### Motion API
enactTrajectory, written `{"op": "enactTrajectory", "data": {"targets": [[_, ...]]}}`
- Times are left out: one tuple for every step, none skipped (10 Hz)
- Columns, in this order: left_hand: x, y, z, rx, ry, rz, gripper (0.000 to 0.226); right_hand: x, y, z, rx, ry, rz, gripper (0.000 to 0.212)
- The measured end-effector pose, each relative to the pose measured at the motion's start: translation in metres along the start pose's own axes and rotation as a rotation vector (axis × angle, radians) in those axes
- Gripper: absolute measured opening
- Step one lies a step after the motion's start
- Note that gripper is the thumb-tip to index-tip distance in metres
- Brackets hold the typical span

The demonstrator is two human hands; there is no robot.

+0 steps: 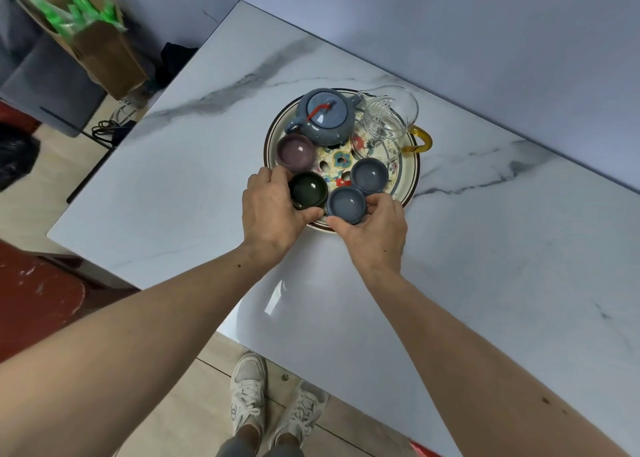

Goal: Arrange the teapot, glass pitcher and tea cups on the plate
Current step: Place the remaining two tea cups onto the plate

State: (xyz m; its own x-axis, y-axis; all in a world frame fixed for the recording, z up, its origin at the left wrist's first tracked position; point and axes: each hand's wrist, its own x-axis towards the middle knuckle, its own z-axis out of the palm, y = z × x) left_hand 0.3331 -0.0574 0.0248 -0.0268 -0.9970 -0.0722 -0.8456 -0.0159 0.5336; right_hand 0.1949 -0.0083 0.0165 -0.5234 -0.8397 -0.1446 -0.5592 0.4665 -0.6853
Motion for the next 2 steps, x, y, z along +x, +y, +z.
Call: {"op": "enactTrajectory", "data": {"targets": [[-0.001, 0.001, -0.004, 0.033, -0.04, 0.02, 0.066, 0.0, 0.001, -0.002, -0.014, -0.031, -0.02, 0.066], [-0.001, -0.004, -0.018, 0.131, -0.09, 0.051, 0.061, -0.003, 0.001, -0.016, -0.05, -0.05, -0.042, 0.06]]}}
